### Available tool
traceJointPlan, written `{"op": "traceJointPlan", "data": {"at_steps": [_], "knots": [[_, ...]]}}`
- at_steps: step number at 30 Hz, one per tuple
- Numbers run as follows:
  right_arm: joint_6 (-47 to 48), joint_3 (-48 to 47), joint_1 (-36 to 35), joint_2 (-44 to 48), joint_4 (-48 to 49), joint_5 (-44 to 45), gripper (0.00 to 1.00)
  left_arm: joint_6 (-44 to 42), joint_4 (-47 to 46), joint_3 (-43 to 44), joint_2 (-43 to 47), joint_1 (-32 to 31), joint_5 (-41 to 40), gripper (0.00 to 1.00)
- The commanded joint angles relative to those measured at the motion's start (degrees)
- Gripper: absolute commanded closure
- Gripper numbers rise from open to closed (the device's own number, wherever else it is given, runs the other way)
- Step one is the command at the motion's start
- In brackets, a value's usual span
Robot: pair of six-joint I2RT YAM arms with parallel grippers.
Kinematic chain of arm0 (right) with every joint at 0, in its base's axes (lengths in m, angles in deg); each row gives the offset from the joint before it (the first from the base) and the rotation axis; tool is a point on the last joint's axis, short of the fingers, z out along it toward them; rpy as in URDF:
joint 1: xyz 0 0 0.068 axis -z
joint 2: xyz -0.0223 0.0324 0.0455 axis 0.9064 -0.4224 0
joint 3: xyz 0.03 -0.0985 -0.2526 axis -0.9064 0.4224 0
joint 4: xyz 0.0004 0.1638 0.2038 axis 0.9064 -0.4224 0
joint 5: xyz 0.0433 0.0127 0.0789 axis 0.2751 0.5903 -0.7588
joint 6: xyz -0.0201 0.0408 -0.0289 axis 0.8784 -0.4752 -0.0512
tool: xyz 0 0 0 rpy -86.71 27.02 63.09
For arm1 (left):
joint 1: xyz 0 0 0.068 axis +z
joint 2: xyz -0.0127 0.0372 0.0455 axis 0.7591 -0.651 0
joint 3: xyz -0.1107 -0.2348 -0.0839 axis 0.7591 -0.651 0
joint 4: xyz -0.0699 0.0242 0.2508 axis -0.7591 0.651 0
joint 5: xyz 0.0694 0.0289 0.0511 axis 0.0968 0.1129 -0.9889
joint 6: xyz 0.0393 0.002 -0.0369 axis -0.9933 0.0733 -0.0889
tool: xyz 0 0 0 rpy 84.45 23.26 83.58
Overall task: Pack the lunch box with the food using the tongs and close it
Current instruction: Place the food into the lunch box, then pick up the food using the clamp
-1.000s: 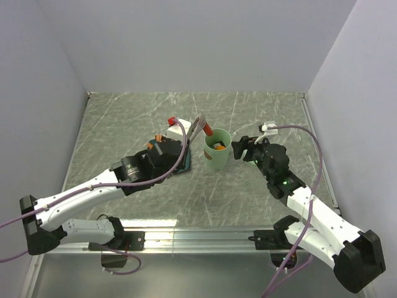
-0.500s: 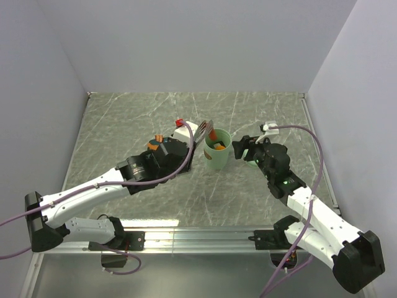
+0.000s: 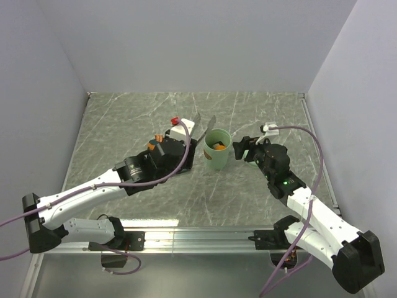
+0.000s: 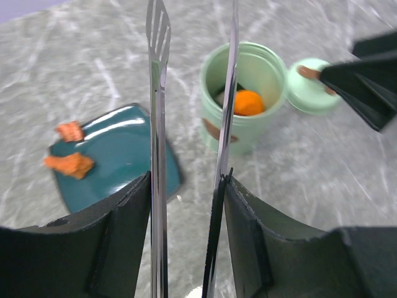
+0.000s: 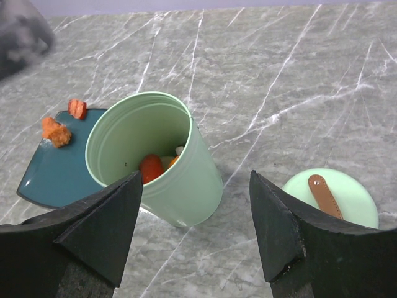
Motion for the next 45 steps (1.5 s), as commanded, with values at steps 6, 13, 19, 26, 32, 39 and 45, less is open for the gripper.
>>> {"op": "traceJointPlan", "data": {"at_steps": [6,13,19,26,32,39,45], "knots": [[-0.1,0.4,1.2,1.1,3.1,-1.7,0.23,11.3,7.0,-4.3,6.2,0.5,-18.1,0.43],[-0.1,0.8,1.9,1.1,4.8,-4.7,0.23,15.1,6.4,-11.2,5.3,12.2,-8.7,0.41],[-0.4,1.5,2.3,1.2,5.5,-7.1,0.23,18.4,8.0,-12.2,0.6,16.0,-5.6,0.40],[-0.7,2.5,2.5,2.6,5.9,-7.9,0.23,21.9,10.6,-13.6,-3.3,17.6,-2.9,0.39],[-0.7,2.5,2.6,2.4,5.9,-8.2,0.23,25.4,13.4,-14.3,-3.6,17.6,-5.2,0.39],[-0.8,2.5,2.7,2.6,5.8,-8.2,0.23,27.0,16.0,-14.3,-3.2,17.6,-6.2,0.39],[-0.8,2.2,2.7,1.8,5.9,-8.4,0.23,29.4,18.1,-12.9,-0.4,14.9,-10.3,0.41]]}}
